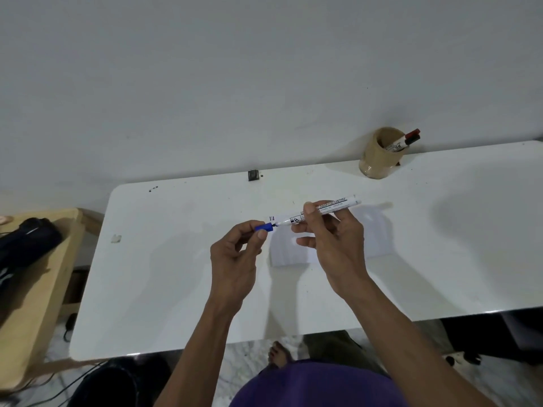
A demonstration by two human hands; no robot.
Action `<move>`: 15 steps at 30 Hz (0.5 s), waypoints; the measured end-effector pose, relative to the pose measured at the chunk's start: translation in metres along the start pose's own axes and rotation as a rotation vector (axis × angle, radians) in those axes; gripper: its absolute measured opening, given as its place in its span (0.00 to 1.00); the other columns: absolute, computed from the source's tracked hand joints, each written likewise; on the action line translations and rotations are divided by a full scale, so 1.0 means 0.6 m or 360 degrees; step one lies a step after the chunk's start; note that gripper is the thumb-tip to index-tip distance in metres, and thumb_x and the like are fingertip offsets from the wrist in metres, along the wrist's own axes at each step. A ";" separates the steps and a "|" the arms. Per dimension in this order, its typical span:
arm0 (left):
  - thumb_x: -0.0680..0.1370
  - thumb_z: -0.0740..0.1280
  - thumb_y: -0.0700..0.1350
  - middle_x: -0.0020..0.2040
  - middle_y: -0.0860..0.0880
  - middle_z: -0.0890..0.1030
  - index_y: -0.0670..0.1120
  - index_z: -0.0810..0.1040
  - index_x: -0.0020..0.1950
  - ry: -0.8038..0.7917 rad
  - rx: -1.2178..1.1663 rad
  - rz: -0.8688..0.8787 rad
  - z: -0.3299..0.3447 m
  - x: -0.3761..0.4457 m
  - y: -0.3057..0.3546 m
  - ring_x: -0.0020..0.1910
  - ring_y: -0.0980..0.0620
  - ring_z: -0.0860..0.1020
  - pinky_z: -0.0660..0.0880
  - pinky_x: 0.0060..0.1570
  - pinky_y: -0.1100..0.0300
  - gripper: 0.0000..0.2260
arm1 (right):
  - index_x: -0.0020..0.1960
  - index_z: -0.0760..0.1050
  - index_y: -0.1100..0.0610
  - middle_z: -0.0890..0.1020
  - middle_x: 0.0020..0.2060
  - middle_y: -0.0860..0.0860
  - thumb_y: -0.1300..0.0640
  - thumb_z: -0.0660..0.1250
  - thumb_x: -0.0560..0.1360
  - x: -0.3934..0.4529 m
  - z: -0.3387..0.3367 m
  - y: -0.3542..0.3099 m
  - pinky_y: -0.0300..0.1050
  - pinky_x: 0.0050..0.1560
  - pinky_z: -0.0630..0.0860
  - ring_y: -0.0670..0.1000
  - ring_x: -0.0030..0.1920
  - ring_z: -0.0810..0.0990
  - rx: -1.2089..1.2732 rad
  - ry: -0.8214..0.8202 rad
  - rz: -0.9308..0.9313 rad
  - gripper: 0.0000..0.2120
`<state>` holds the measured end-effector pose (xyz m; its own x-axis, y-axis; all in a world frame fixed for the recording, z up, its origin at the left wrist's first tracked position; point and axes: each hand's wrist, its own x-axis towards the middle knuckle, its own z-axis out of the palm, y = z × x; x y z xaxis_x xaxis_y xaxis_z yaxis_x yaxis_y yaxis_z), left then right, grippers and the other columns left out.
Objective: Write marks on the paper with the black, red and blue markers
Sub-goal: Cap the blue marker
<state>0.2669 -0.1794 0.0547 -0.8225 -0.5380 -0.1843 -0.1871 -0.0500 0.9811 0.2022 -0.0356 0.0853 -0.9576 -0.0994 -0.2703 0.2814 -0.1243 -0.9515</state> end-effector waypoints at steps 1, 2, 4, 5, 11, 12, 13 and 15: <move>0.78 0.70 0.41 0.44 0.53 0.86 0.53 0.84 0.48 -0.0014 0.0001 0.0004 -0.004 -0.008 0.000 0.46 0.51 0.81 0.81 0.47 0.53 0.07 | 0.52 0.78 0.59 0.89 0.42 0.52 0.55 0.70 0.80 -0.008 0.002 0.002 0.46 0.40 0.85 0.53 0.41 0.89 0.0002 0.0003 0.0002 0.08; 0.78 0.70 0.41 0.45 0.54 0.86 0.54 0.84 0.48 -0.0024 -0.0002 0.0006 -0.007 -0.014 0.000 0.46 0.50 0.81 0.81 0.47 0.53 0.07 | 0.52 0.78 0.59 0.89 0.43 0.53 0.55 0.70 0.80 -0.016 0.003 0.003 0.46 0.40 0.85 0.53 0.41 0.89 0.0003 0.0001 0.0003 0.07; 0.78 0.70 0.41 0.45 0.55 0.86 0.54 0.84 0.48 -0.0028 -0.0011 0.0005 -0.014 -0.025 0.001 0.46 0.49 0.81 0.81 0.47 0.52 0.07 | 0.53 0.78 0.59 0.89 0.44 0.54 0.55 0.70 0.80 -0.029 0.007 0.006 0.45 0.39 0.85 0.54 0.42 0.89 0.0011 -0.0007 0.0007 0.08; 0.78 0.71 0.41 0.45 0.55 0.86 0.54 0.84 0.48 -0.0026 -0.0016 0.0004 -0.017 -0.029 0.001 0.46 0.49 0.81 0.81 0.47 0.52 0.07 | 0.53 0.78 0.60 0.89 0.44 0.54 0.55 0.70 0.80 -0.035 0.009 0.007 0.46 0.39 0.85 0.54 0.42 0.89 0.0022 -0.0009 0.0012 0.08; 0.78 0.70 0.40 0.43 0.55 0.86 0.52 0.84 0.48 -0.0077 -0.0047 0.0077 -0.026 -0.047 0.008 0.43 0.53 0.80 0.81 0.46 0.52 0.07 | 0.51 0.78 0.58 0.89 0.43 0.53 0.55 0.70 0.80 -0.061 0.018 0.007 0.45 0.38 0.85 0.54 0.42 0.89 0.0028 -0.0034 -0.0007 0.06; 0.78 0.70 0.40 0.43 0.54 0.86 0.52 0.84 0.49 -0.0081 -0.0051 0.0082 -0.026 -0.048 0.008 0.43 0.53 0.79 0.81 0.46 0.52 0.07 | 0.51 0.78 0.58 0.89 0.44 0.53 0.55 0.70 0.80 -0.064 0.020 0.007 0.45 0.38 0.84 0.55 0.43 0.89 0.0039 -0.0032 -0.0005 0.06; 0.78 0.70 0.40 0.43 0.54 0.86 0.52 0.84 0.49 -0.0081 -0.0056 0.0084 -0.026 -0.049 0.008 0.43 0.53 0.79 0.80 0.46 0.51 0.07 | 0.51 0.79 0.58 0.89 0.44 0.54 0.55 0.70 0.80 -0.067 0.022 0.006 0.45 0.39 0.84 0.55 0.43 0.89 0.0048 -0.0027 -0.0002 0.06; 0.78 0.70 0.40 0.43 0.53 0.86 0.52 0.85 0.49 -0.0078 -0.0062 0.0088 -0.025 -0.051 0.008 0.43 0.53 0.79 0.80 0.47 0.51 0.07 | 0.51 0.79 0.58 0.89 0.44 0.53 0.56 0.71 0.79 -0.071 0.023 0.007 0.45 0.39 0.84 0.54 0.43 0.89 0.0049 -0.0010 0.0001 0.06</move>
<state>0.2992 -0.1759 0.0661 -0.8566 -0.4989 -0.1315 -0.1203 -0.0547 0.9912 0.2452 -0.0456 0.0950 -0.9570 -0.1058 -0.2701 0.2841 -0.1545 -0.9463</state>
